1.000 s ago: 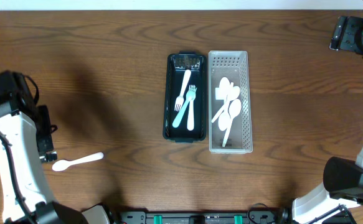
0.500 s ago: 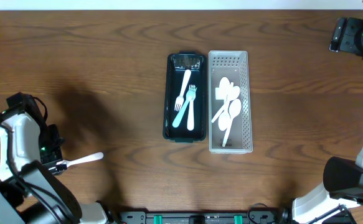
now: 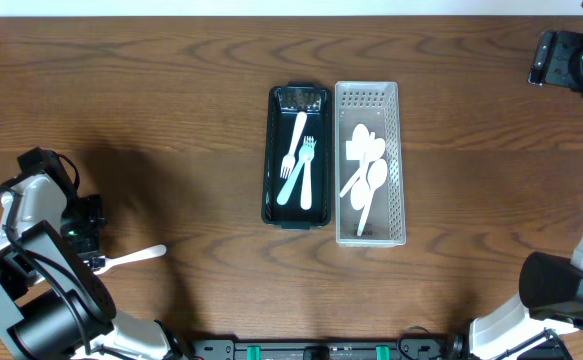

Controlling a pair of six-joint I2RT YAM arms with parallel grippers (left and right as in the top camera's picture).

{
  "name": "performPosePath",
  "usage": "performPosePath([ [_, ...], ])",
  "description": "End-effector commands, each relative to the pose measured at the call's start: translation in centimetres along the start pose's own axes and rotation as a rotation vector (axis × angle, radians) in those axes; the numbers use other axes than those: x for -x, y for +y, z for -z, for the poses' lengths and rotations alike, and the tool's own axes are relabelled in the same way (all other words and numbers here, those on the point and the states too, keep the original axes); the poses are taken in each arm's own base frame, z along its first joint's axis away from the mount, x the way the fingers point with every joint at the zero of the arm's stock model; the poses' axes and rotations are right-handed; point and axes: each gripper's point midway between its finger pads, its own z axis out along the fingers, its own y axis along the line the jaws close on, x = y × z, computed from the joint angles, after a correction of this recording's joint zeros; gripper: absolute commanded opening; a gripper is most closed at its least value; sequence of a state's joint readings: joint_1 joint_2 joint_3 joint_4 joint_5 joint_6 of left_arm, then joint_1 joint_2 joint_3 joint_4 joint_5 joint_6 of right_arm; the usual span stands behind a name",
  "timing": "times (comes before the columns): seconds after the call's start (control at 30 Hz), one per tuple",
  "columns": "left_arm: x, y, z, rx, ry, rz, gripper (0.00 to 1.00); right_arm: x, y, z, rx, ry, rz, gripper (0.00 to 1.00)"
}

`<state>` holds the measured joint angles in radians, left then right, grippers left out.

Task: Pack container
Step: 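Lower the left gripper onto the white spoon and grasp it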

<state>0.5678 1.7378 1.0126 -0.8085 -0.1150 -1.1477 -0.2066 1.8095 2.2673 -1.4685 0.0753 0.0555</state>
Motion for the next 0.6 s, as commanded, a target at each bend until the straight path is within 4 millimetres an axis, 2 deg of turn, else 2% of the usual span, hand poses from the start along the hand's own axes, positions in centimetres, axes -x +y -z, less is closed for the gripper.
performPosePath([
  [0.0, -0.3, 0.9, -1.2, 0.021, 0.004, -0.058, 0.98, 0.0, -0.4, 0.1, -0.002, 0.003, -0.001, 0.81],
  [0.23, -1.2, 2.0, -3.5, 0.018, 0.004, -0.079, 0.98, -0.2, -0.4, 0.1, -0.002, 0.012, -0.001, 0.81],
  [0.57, -2.2, 2.8, -4.4, 0.024, 0.039, -0.081, 1.0, -0.3, -0.4, 0.1, -0.002, 0.012, -0.001, 0.81],
])
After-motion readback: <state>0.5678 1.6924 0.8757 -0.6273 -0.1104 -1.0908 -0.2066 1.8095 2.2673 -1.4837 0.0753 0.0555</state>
